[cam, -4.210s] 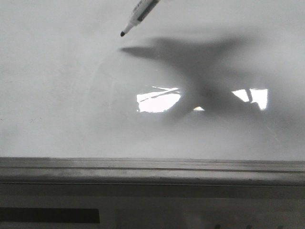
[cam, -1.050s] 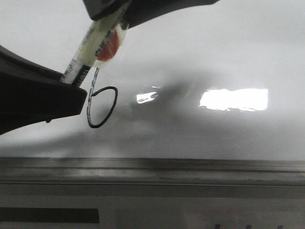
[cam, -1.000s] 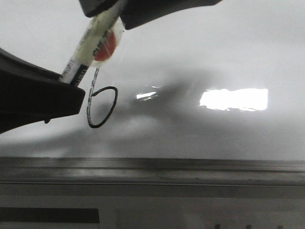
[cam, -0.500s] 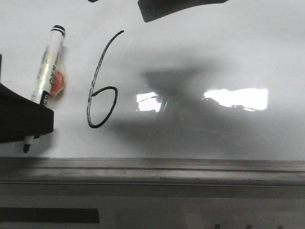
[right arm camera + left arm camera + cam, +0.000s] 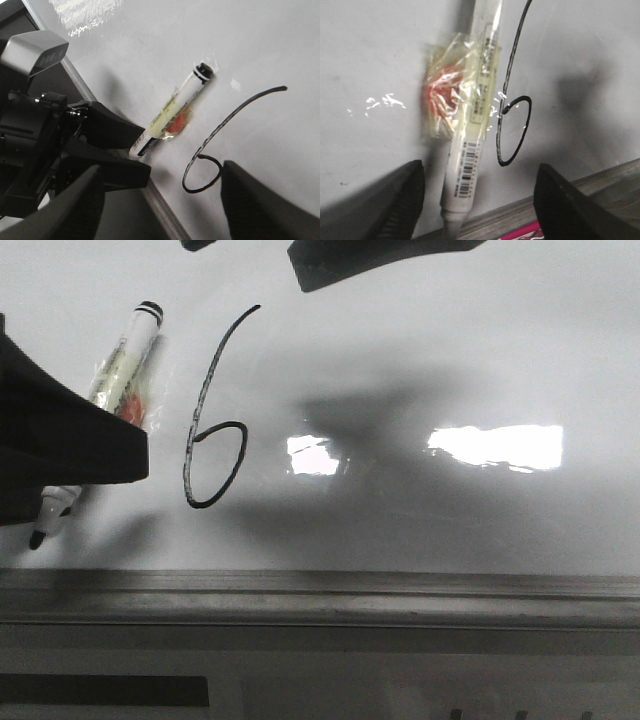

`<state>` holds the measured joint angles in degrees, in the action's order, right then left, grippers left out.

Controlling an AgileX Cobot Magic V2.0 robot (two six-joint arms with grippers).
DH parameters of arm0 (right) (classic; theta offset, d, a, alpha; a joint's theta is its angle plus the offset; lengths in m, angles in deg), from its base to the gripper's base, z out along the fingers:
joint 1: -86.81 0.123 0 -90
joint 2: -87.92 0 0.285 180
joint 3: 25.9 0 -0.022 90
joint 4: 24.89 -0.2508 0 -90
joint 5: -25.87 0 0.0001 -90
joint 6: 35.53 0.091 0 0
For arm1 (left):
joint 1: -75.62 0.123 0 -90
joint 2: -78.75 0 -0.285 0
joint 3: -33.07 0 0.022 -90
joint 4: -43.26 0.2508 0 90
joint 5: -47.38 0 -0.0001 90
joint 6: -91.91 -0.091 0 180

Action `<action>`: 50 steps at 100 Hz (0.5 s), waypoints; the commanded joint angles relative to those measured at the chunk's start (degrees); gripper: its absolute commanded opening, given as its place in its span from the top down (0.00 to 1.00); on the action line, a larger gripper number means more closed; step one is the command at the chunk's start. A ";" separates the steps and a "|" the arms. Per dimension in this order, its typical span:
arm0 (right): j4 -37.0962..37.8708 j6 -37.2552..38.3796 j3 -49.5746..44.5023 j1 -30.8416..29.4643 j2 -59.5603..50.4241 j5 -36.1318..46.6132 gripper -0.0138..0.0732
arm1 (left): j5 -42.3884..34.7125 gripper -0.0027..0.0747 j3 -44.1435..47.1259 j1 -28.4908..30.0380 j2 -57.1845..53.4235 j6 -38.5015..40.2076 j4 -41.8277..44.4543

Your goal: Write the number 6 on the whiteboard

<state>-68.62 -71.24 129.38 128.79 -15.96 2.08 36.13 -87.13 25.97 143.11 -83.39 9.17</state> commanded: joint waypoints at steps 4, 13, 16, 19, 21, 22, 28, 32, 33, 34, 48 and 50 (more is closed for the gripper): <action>-1.22 -0.36 1.50 -0.47 -2.57 3.14 0.34 | -1.44 0.35 -1.12 0.11 -2.13 -0.49 -0.68; -0.56 -0.36 1.37 -0.47 -4.34 3.48 0.44 | -1.18 0.35 -1.12 0.11 -5.27 -2.82 -0.19; -0.47 -0.36 1.13 -0.52 -5.20 3.59 0.52 | -1.07 0.35 -1.12 0.11 -6.34 -4.23 -0.18; -0.47 -0.36 0.96 -0.78 -6.00 3.59 0.60 | -0.91 0.35 -1.12 0.11 -7.75 -5.83 -0.18; -0.47 -0.36 0.84 -1.07 -6.63 3.59 0.66 | -0.91 0.35 -1.12 0.11 -8.55 -7.02 -0.18; -0.37 -0.36 0.72 -1.13 -6.85 3.59 0.69 | -0.91 0.35 -1.12 0.11 -8.81 -7.28 -0.18; -0.05 -0.36 -0.04 -1.67 -9.06 3.80 0.87 | -0.91 0.38 -1.12 0.11 -11.15 -9.65 -0.18; 0.25 -0.36 -0.71 -2.00 -10.42 4.07 0.92 | -0.65 0.42 -1.12 0.11 -12.45 -11.60 -0.18; 0.25 -0.36 -0.94 -2.00 -10.99 4.23 0.92 | -0.49 0.43 -1.12 0.11 -12.96 -11.90 -0.18; 0.40 -0.36 -1.08 -2.03 -11.29 4.21 0.91 | -0.48 0.44 -1.12 0.11 -13.23 -12.36 -0.18; 3.57 -0.36 -5.66 -2.03 -18.34 8.83 0.91 | 0.08 0.76 -0.14 0.11 -18.01 -14.90 0.02; 4.29 -0.36 -6.43 -2.03 -19.39 9.39 0.91 | 0.08 0.84 -0.02 0.11 -18.90 -15.39 0.14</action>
<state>-66.02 -71.24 123.99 127.11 -30.94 5.85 39.12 -86.19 25.97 126.82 -96.55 8.89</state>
